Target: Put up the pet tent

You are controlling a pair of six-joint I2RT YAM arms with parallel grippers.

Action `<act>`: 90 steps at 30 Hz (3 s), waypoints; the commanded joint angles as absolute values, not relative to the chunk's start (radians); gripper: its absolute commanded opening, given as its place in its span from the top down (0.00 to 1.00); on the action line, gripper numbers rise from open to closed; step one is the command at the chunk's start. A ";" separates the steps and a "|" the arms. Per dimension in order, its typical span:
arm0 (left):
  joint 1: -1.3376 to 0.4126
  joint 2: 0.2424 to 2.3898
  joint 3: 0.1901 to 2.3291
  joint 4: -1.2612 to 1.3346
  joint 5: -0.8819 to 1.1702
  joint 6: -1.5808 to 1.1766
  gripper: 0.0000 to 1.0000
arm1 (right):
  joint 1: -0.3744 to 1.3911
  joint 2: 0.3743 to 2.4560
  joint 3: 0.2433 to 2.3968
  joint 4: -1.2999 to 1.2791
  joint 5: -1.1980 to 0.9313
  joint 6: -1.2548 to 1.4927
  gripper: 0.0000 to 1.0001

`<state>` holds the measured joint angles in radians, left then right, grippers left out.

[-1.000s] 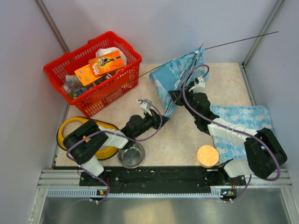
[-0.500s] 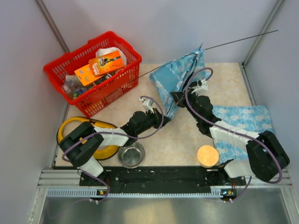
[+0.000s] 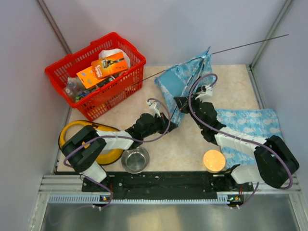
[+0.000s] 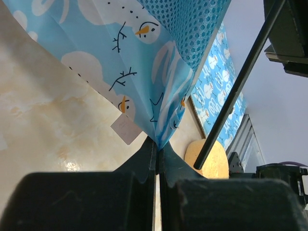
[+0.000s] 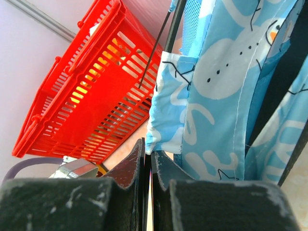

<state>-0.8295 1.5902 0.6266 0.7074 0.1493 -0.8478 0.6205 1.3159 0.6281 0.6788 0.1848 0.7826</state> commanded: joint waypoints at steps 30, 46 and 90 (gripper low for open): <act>-0.848 1.522 0.604 0.489 0.226 -0.905 1.00 | 0.811 1.152 0.526 0.614 0.305 0.620 0.55; -0.847 1.551 0.632 0.502 0.227 -0.850 1.00 | 0.811 1.011 0.471 0.331 0.126 0.696 0.32; -0.853 1.546 0.482 0.646 0.276 -0.700 1.00 | 0.811 0.928 0.348 0.606 0.452 0.762 1.00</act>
